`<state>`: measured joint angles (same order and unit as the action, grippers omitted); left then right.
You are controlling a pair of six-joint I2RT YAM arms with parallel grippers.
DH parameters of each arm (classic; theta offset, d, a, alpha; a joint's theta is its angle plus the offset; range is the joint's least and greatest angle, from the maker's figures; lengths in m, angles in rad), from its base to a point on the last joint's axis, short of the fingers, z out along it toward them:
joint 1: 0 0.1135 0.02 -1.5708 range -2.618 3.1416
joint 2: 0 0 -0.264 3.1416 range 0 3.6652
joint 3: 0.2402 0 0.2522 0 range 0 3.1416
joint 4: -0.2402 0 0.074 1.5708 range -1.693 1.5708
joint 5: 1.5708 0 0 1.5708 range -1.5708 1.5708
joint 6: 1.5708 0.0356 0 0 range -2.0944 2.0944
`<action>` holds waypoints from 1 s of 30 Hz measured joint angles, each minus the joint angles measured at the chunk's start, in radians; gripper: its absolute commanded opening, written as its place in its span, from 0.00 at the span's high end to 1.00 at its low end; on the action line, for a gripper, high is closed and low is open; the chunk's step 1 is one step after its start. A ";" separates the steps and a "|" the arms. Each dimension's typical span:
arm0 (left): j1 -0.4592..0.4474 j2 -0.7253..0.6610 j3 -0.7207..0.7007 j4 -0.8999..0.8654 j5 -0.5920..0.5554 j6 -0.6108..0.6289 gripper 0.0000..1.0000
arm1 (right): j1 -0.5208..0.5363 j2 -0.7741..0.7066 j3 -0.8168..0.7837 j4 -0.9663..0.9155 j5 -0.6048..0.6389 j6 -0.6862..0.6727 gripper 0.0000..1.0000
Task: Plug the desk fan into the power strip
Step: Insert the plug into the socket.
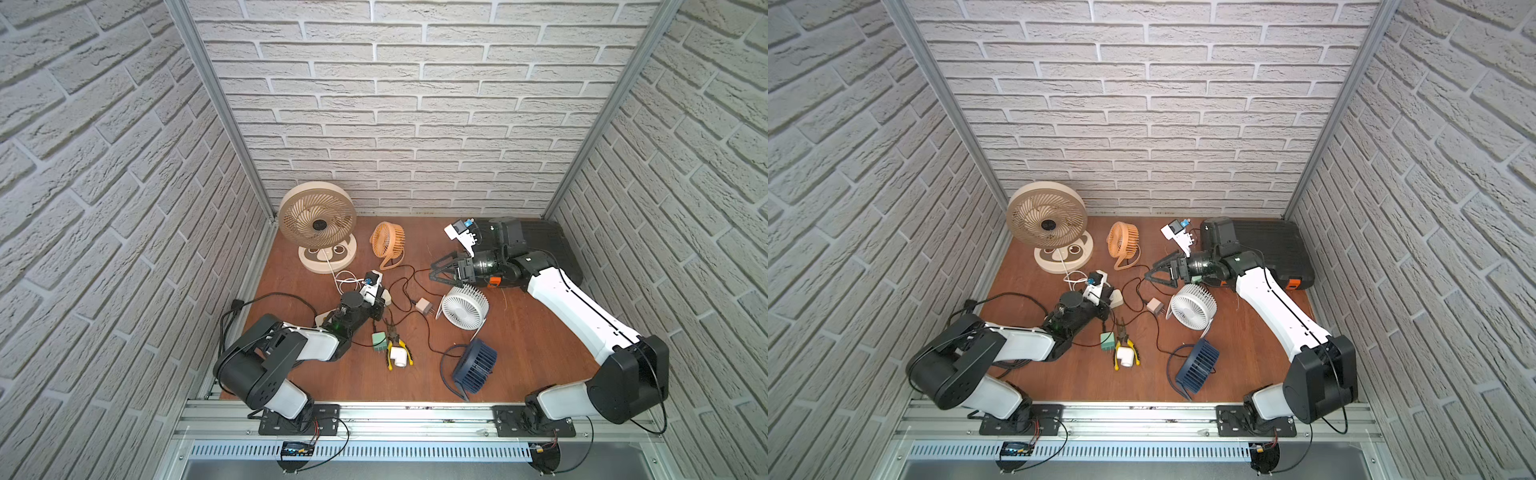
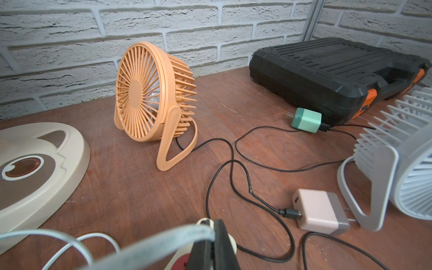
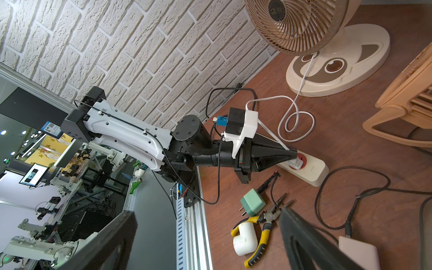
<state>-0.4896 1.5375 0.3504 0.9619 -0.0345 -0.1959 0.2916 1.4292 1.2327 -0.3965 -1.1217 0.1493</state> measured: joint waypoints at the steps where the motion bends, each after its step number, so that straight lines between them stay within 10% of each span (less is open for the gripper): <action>1: 0.000 0.014 -0.002 0.021 -0.004 -0.005 1.00 | 0.001 -0.001 0.000 0.000 0.000 -0.001 0.00; 30: -0.003 0.044 -0.053 0.138 -0.045 -0.060 1.00 | 0.008 -0.004 0.000 -0.027 0.005 -0.012 0.00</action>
<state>-0.4923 1.5814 0.2970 1.1004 -0.0795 -0.2558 0.2996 1.4254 1.2327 -0.4240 -1.1172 0.1375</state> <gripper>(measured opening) 0.060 0.997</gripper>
